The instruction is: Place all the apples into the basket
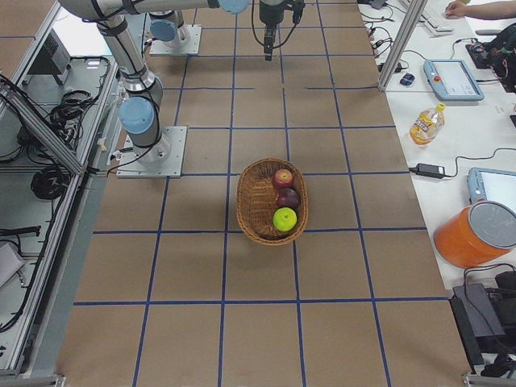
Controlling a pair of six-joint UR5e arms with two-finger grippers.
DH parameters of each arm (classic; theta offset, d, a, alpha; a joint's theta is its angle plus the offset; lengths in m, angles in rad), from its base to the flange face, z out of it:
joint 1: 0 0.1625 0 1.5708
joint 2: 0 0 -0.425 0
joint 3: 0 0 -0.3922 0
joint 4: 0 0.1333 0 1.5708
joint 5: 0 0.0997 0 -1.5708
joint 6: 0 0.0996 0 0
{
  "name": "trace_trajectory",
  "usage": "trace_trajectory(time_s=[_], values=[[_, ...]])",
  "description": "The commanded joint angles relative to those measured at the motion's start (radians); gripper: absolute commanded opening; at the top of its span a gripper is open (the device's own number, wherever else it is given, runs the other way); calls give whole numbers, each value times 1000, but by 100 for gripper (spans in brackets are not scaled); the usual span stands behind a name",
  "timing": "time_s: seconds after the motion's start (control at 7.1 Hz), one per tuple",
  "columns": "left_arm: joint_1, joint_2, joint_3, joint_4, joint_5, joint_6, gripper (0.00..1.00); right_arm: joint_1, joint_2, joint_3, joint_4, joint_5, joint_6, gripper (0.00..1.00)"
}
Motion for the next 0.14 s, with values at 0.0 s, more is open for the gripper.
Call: trace_trajectory(time_s=[0.0], values=[[0,0,0,0,0,0,100,0,0,-1,-1,0,-1,100]])
